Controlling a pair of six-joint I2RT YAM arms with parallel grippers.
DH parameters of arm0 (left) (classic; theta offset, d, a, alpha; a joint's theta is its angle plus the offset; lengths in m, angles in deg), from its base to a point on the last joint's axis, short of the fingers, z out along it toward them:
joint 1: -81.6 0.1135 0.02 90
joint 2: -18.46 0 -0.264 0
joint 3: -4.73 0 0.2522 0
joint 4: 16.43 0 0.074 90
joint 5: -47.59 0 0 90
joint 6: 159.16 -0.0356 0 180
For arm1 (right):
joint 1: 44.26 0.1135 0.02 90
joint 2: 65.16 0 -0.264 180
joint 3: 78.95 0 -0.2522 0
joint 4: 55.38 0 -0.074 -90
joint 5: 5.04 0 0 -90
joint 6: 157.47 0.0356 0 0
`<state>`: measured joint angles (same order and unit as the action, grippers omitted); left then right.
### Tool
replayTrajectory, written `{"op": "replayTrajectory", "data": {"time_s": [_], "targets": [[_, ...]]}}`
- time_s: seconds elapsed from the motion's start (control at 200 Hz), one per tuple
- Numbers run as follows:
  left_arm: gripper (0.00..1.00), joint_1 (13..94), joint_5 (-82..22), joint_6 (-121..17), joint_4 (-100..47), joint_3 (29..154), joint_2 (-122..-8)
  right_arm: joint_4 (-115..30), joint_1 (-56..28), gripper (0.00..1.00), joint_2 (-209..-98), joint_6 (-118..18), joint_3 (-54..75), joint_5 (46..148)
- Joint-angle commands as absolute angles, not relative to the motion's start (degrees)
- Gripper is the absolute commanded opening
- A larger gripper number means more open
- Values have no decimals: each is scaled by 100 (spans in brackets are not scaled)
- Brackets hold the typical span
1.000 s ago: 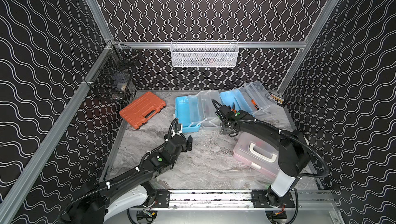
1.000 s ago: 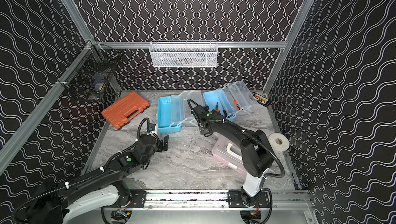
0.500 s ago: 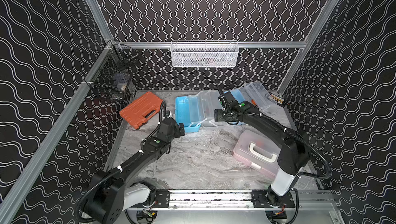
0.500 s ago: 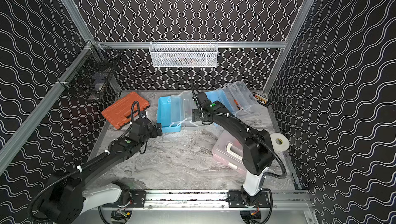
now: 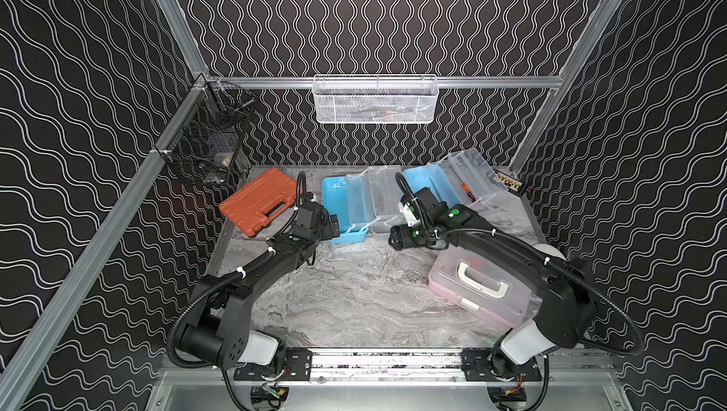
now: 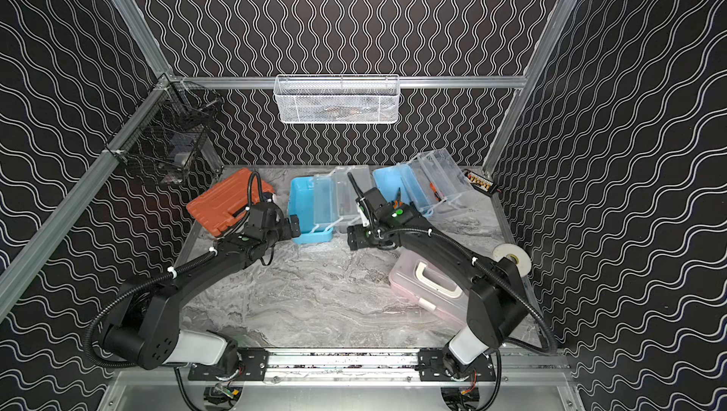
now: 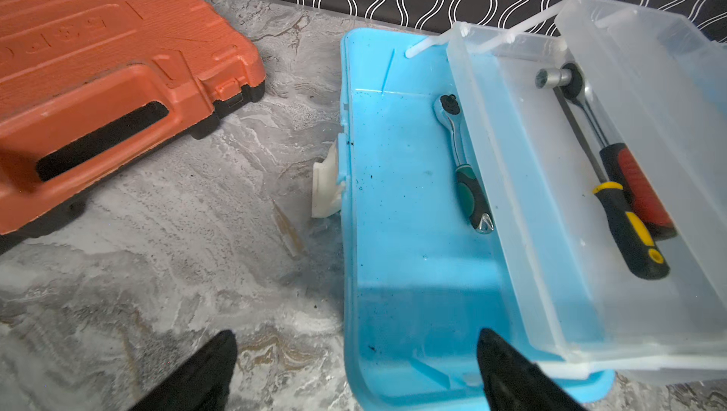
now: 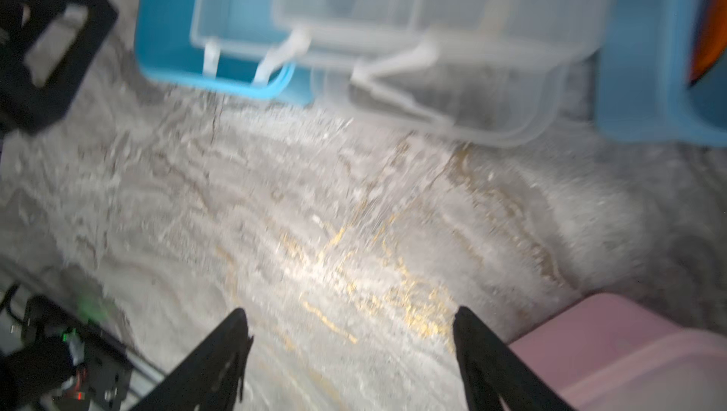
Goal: Close toolboxes
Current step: Adjust the toolbox at the center of the board.
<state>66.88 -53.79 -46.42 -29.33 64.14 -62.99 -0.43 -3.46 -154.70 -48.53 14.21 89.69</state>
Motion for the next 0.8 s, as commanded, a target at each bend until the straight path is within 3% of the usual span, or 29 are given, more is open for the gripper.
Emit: {"op": "replayTrajectory", "data": {"time_s": [0.0,0.481,0.796], "targets": [[99,6712,-5320,-4665,-2629,6343,-6311,253,-99,83,-15251,-4857,1829,9413],[99,6823,-5252,-4697,-2528,6238,-6260,83,488,85,-15471,-4472,2974,8886],[99,6824,-5191,-4666,-2518,6194,-6216,-169,-447,87,-15534,-4129,3021,8198]]}}
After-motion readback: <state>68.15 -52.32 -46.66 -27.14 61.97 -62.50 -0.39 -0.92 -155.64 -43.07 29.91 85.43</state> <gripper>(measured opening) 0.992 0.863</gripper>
